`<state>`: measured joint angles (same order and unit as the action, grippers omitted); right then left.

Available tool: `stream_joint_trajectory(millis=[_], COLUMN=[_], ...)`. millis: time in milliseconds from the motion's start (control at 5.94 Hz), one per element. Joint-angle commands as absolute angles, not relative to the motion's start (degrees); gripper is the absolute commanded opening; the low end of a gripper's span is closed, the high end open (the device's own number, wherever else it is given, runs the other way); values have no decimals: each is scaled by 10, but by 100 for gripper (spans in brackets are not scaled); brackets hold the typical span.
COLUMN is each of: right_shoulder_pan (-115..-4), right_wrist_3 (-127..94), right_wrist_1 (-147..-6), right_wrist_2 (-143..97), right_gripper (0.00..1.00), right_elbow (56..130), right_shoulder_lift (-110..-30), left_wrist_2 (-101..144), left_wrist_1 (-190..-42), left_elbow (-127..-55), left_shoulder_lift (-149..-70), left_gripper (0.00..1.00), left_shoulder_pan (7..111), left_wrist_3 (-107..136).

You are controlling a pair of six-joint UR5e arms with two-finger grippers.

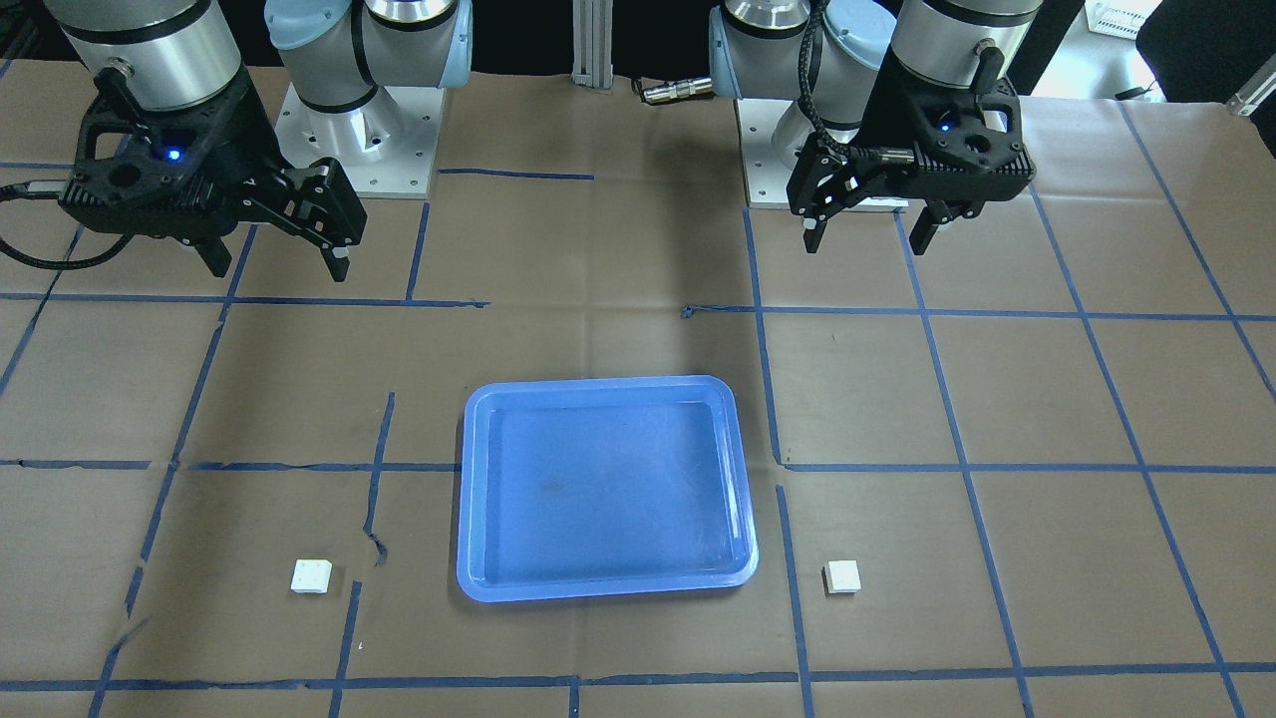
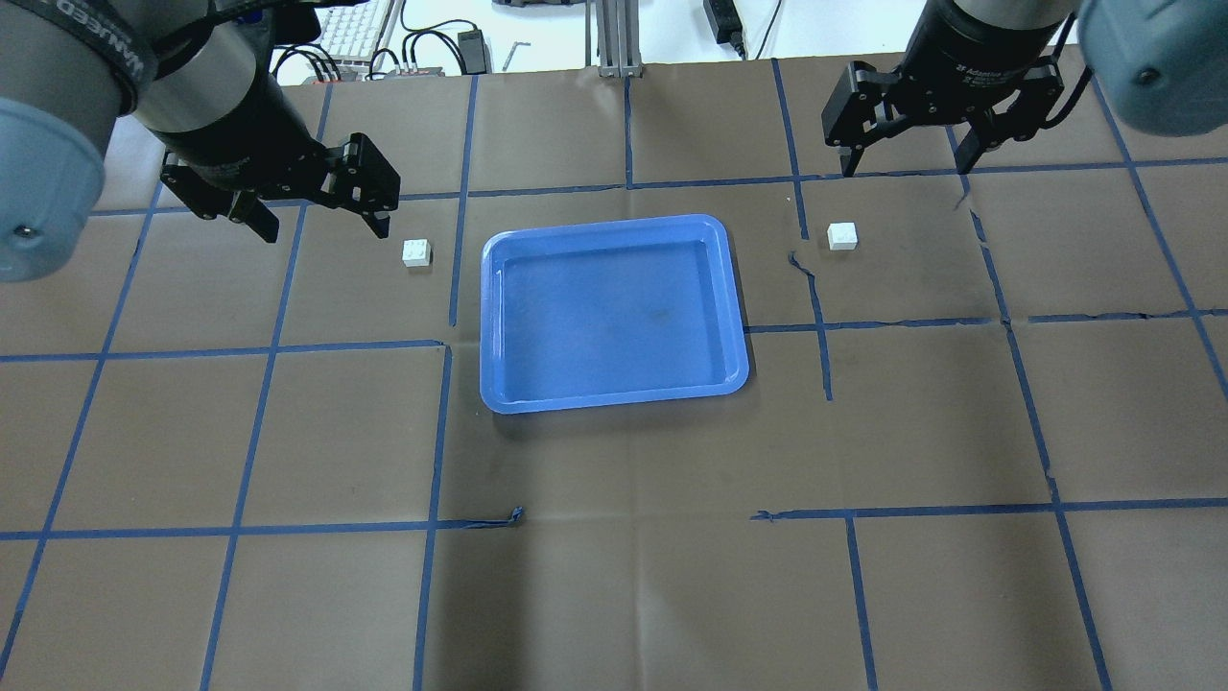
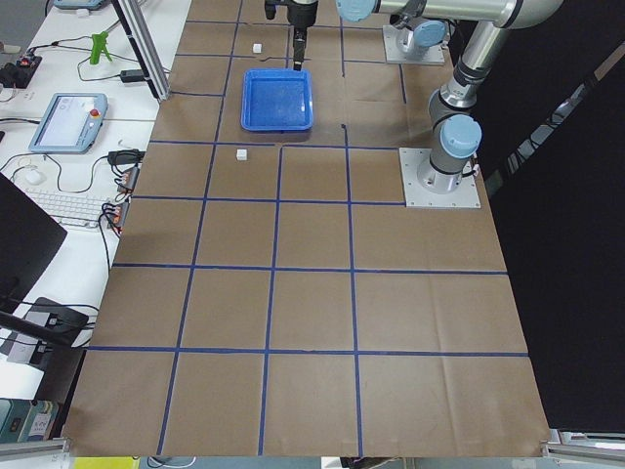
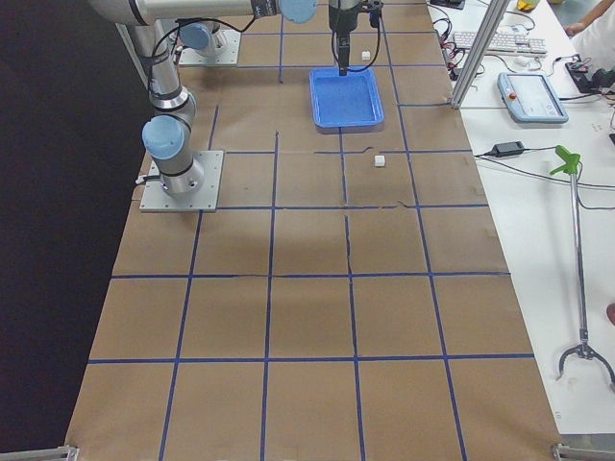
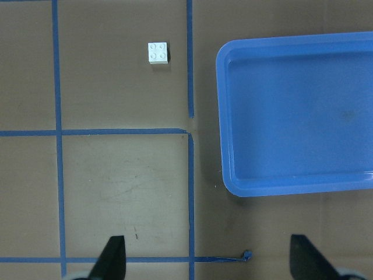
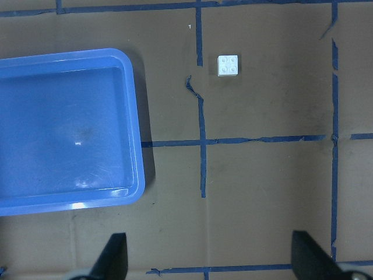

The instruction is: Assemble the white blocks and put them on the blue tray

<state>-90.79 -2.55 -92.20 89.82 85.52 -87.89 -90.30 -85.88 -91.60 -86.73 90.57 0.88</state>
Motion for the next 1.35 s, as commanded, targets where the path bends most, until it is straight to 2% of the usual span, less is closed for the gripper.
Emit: stream_joint_trajectory(millis=[0, 336, 673, 841, 1178], right_shoulder_pan=[-908, -908, -908, -908, -908], right_wrist_3=[-25, -25, -25, -25, -25], right_wrist_1=[-922, -923, -922, -923, -922], right_wrist_2=[898, 898, 898, 898, 899], right_gripper=[100, 100, 100, 100, 100], right_elbow=[855, 855, 855, 855, 855], right_shoulder_lift=[-880, -879, -879, -880, -879], left_wrist_2=[-901, -897, -902, -904, -905], left_wrist_1=[-853, -846, -690, -597, -501], left_elbow=[-916, -919, -920, -944, -950], left_shoulder_lift=[-872, -925, -1052, -1096, -1179], left_gripper=[99, 99, 99, 99, 99], left_shoulder_pan=[890, 867, 866, 867, 867], left_wrist_3=[8, 4, -10, -11, -75])
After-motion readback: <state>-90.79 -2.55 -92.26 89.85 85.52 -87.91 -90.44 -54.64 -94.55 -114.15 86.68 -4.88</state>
